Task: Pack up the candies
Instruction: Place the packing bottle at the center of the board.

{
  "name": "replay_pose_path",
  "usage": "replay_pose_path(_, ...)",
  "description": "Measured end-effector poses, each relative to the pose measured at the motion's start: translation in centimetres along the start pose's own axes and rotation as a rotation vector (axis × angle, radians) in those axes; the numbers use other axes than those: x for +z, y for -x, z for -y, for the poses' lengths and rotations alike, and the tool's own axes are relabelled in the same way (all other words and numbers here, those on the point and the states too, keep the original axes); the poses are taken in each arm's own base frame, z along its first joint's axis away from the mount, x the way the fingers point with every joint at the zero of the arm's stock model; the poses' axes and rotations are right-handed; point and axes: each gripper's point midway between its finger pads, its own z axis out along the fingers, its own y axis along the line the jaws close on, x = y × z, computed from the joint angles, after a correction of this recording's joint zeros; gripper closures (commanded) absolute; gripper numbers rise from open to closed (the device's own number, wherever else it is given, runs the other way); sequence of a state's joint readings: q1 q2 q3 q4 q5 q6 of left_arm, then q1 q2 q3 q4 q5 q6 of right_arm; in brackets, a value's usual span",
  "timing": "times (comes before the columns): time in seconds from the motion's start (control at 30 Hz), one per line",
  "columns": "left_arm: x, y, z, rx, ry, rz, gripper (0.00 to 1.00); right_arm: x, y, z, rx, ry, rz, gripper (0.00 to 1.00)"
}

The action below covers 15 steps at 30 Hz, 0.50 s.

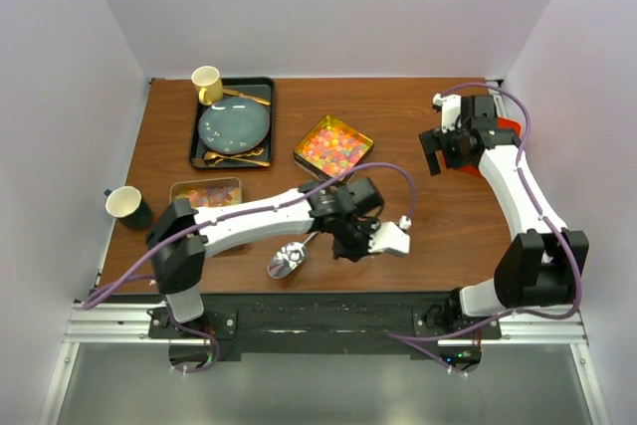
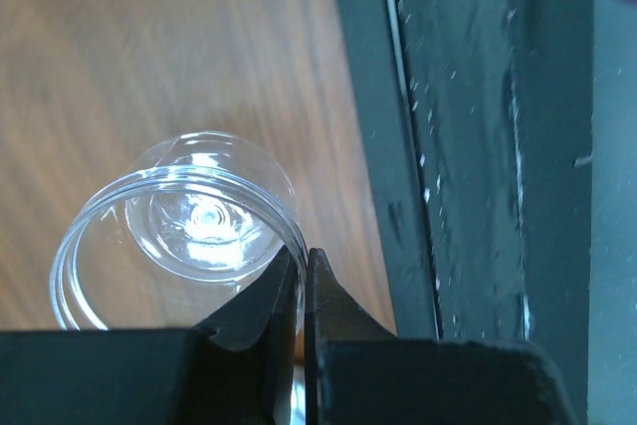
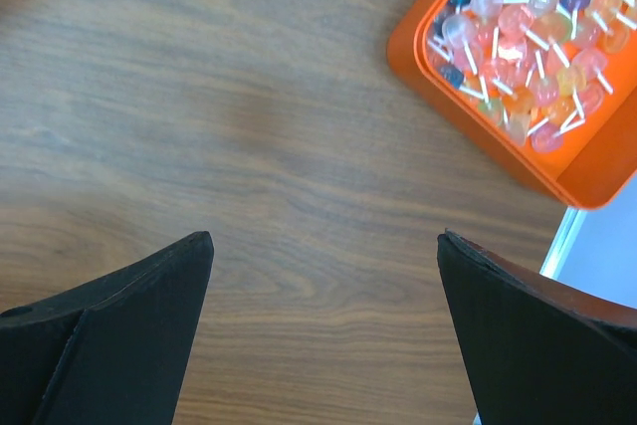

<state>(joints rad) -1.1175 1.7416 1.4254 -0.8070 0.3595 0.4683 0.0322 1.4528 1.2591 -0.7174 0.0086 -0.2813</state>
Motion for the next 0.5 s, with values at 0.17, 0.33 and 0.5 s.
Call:
replay_pose_path(0.17,2.8,1.1,1.5,0.044,-0.044,-0.020,0.98,-1.7,-0.6,-0.1,-0.005,-0.012,0.032,0.01)
replay_pose_path(0.33,3.5,1.0,2.0,0.042,-0.055,-0.034,0.74,-3.4,0.1,0.2,-0.008,-0.030,0.087,0.01)
replay_pose_path(0.5,3.5,1.0,1.6,0.026,-0.037,-0.032,0.46,-3.3,-0.1,0.1,-0.007,-0.026,0.081,0.01)
